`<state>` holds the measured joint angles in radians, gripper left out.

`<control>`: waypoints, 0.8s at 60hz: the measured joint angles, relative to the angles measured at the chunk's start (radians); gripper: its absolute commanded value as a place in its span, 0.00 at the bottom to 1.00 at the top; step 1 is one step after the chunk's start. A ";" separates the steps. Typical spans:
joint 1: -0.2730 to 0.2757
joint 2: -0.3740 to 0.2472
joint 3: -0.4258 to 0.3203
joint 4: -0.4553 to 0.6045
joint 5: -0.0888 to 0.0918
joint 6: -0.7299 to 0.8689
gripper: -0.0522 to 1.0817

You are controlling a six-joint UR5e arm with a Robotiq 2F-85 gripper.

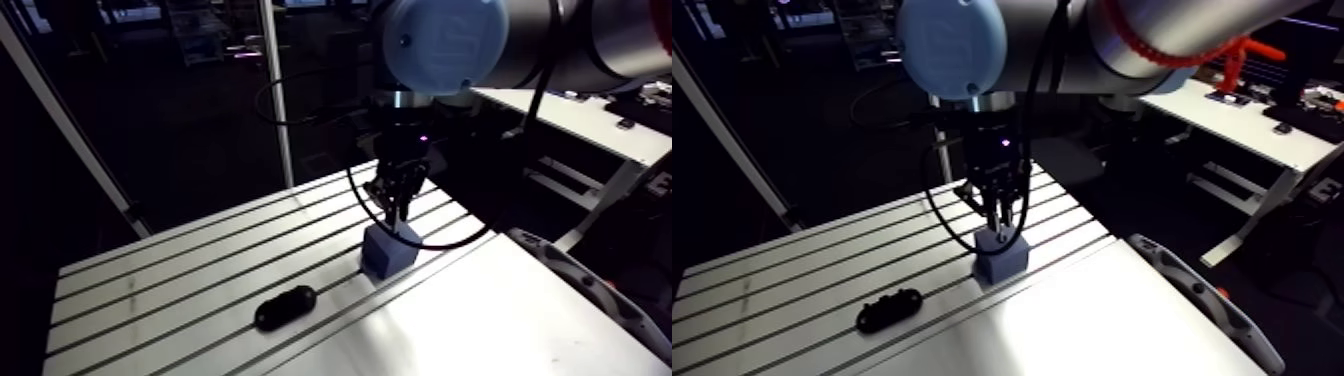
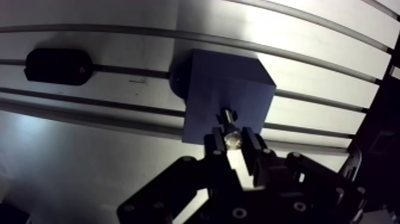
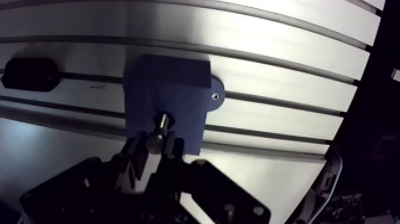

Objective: Pick up the M10 bolt and insert it into the hex recess until seated.

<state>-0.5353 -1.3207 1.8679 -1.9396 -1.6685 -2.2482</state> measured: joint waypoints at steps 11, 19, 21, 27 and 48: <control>0.000 0.001 -0.001 -0.002 0.000 0.000 1.00; 0.001 0.002 -0.001 -0.003 -0.001 0.000 1.00; 0.001 0.002 0.000 -0.003 -0.001 0.000 1.00; 0.001 0.004 0.000 -0.004 -0.001 0.000 1.00; 0.001 0.004 0.003 -0.005 -0.002 0.001 1.00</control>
<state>-0.5343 -1.3168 1.8712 -1.9443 -1.6701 -2.2470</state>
